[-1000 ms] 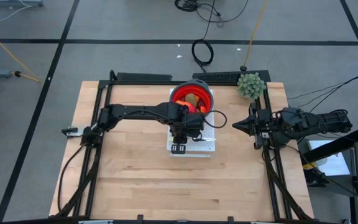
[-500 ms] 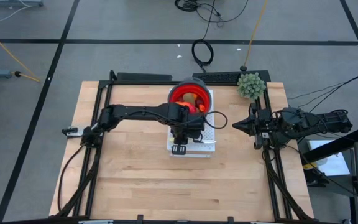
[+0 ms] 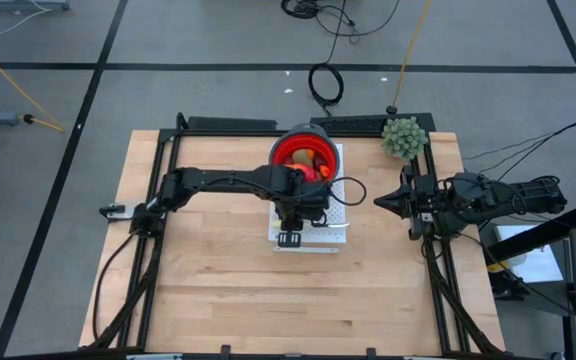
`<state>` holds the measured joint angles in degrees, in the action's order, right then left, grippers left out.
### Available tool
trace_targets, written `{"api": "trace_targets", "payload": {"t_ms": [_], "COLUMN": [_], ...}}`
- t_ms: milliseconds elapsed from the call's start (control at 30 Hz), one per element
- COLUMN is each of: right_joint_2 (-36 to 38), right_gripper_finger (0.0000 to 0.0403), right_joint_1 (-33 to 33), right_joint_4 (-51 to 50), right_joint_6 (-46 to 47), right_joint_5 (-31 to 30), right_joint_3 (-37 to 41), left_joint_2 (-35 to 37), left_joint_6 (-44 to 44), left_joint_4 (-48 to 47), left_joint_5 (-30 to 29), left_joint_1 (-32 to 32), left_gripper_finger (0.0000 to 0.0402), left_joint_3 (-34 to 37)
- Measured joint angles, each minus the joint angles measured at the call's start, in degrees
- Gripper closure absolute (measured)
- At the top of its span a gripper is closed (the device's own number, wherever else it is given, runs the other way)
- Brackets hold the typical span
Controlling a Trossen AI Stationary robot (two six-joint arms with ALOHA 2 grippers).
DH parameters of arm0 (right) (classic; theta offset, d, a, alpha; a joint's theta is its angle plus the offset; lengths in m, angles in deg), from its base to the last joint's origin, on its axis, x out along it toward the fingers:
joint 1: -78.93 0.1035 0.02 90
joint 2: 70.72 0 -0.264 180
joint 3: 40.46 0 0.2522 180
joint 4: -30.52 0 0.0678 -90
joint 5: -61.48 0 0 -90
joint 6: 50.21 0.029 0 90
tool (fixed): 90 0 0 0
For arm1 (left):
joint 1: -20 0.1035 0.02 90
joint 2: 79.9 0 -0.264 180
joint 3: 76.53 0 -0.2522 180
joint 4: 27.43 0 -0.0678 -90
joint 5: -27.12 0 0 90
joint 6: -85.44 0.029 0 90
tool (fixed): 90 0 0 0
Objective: Pick & Place Fruit
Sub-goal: Put the yellow knife on the shelf
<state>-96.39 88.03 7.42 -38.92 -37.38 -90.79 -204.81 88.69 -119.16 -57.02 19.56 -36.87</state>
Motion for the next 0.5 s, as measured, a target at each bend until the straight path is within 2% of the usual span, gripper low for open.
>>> {"api": "trace_targets", "payload": {"t_ms": [500], "right_joint_2": [0.00], "right_gripper_finger": [0.0402], "right_joint_1": [0.01], "right_joint_4": [0.01], "right_joint_6": [0.00], "right_joint_5": [0.00], "right_joint_3": [0.00], "left_joint_2": [0.20], "left_joint_6": [-0.55], "left_joint_4": [-2.49], "left_joint_5": [-2.44], "left_joint_1": [-0.47], "left_gripper_finger": [0.0334], "left_joint_3": [-3.04]}}
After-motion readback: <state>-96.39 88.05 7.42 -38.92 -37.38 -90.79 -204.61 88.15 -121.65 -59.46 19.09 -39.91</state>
